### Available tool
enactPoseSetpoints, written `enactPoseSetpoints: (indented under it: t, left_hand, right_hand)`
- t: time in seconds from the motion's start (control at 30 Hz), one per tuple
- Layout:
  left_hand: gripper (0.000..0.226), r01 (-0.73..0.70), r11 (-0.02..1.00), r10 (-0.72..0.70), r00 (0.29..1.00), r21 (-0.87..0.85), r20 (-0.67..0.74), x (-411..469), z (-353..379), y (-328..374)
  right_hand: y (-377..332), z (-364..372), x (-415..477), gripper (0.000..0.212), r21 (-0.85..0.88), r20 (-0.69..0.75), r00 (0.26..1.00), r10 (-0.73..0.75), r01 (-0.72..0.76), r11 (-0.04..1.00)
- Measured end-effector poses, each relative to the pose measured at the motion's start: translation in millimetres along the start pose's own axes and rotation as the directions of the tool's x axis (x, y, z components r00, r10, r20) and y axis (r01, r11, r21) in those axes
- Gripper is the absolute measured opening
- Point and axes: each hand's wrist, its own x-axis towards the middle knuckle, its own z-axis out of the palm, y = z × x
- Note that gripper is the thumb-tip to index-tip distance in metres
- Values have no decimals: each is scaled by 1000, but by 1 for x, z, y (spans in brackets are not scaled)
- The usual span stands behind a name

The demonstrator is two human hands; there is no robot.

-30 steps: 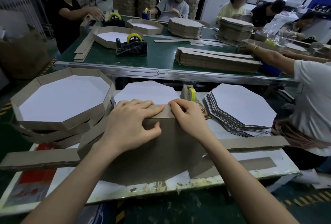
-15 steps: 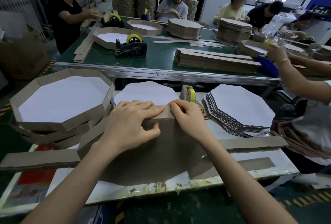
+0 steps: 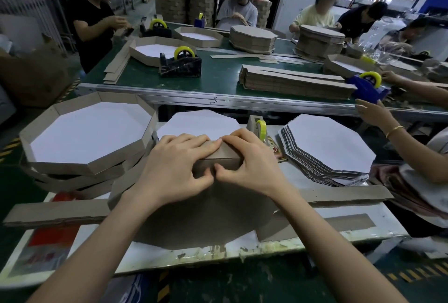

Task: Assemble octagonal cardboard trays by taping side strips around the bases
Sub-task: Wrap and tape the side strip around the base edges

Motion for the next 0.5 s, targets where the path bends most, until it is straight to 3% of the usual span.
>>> enactPoseSetpoints:
  t: [0.2, 0.5]
  left_hand:
    - [59, 5, 1000, -5, 1000, -10, 15, -2, -1, -2]
    - [61, -22, 999, 22, 999, -23, -33, -4, -1, -3]
  right_hand:
    - [0, 1, 0, 53, 102, 47, 999, 5, -10, 995]
    - [1, 0, 1, 58, 112, 104, 994, -9, -3, 994]
